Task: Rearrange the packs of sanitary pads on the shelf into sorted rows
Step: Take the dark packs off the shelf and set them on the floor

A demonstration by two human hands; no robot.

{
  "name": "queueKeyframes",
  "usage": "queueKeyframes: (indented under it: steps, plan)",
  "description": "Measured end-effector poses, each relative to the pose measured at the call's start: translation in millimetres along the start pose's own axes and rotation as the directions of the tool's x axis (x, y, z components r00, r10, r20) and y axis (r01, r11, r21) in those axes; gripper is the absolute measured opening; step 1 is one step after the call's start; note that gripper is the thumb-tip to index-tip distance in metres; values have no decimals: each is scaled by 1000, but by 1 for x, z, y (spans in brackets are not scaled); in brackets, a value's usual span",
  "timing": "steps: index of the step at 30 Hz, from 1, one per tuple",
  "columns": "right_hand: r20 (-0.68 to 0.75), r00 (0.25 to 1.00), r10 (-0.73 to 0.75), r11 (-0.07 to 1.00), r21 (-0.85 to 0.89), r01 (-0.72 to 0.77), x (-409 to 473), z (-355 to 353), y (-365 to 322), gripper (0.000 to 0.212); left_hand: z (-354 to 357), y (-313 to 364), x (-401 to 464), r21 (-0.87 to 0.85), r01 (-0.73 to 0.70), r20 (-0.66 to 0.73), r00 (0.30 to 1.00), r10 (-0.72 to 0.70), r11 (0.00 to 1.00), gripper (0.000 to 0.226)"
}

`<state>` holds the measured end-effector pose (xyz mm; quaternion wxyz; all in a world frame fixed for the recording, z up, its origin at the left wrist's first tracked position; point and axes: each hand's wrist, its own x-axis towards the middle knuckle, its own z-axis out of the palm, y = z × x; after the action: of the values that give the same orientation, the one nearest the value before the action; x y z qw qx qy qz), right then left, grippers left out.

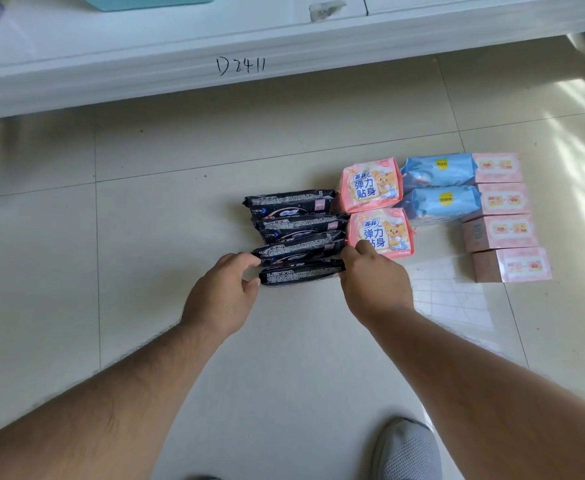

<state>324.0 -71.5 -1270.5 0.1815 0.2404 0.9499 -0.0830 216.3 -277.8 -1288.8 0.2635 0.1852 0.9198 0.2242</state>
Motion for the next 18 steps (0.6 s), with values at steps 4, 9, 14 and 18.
queueKeyframes:
  steps: [4,9,14,18]
  plan:
    - [6,1000,-19,1000,-14,19,-1,2,1,29,1,-1,-3,-1,14,9,1000,-14,1000,28]
    - [38,999,-27,998,-49,29,-1,0,0,32,1,1,-5,5,45,34,998,-46,999,30]
    - [39,999,-31,998,-46,32,3,-3,-1,38,3,2,-5,3,73,51,996,-73,997,32]
    - [42,998,-38,999,-26,39,0,-2,-1,37,2,2,-8,2,86,60,994,-86,996,33]
